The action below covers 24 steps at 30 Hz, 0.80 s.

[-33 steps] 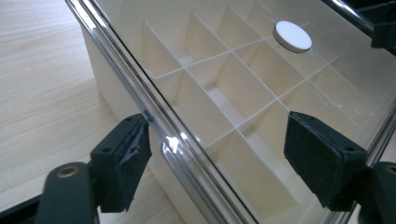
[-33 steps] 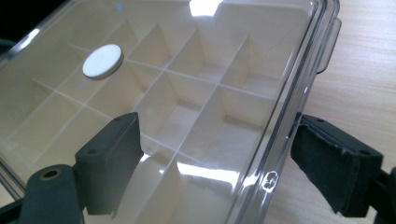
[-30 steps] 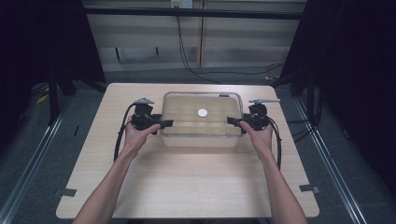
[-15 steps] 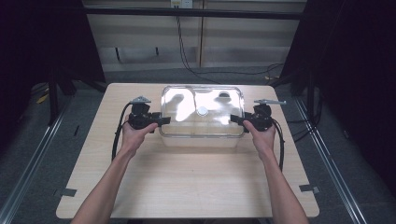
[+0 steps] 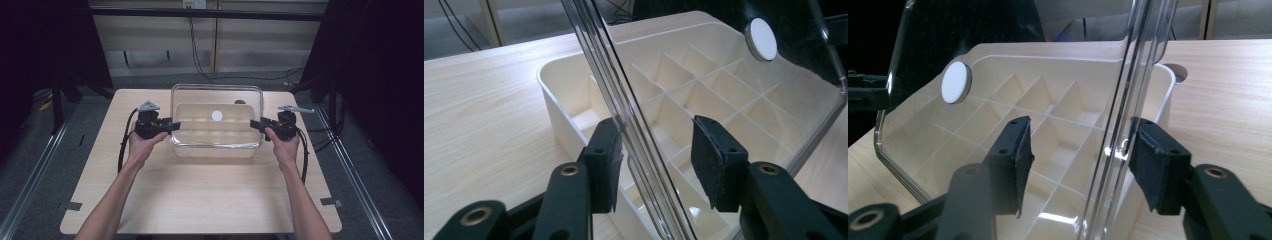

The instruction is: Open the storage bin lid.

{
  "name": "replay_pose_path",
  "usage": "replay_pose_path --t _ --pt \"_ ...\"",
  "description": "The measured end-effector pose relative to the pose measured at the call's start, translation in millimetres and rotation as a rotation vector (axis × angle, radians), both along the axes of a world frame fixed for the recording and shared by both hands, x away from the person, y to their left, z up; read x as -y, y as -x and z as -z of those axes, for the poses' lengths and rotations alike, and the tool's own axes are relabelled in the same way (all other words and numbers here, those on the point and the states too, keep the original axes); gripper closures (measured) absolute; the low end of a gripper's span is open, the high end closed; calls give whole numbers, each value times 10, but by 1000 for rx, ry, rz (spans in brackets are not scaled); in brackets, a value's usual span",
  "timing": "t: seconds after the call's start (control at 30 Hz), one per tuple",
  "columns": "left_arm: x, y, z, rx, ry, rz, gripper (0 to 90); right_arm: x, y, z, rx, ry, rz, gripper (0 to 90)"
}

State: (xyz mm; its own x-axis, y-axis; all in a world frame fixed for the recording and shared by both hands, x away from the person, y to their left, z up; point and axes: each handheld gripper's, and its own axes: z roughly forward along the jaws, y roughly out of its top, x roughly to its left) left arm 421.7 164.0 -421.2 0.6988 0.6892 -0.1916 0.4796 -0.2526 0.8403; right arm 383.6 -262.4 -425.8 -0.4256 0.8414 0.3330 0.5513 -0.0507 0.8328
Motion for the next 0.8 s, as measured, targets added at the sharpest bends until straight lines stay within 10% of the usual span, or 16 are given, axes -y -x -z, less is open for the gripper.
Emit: replay_pose_path --t 0.8 --pt "-75 195 -196 39 61 26 663 44 165 -155 15 -17 35 652"
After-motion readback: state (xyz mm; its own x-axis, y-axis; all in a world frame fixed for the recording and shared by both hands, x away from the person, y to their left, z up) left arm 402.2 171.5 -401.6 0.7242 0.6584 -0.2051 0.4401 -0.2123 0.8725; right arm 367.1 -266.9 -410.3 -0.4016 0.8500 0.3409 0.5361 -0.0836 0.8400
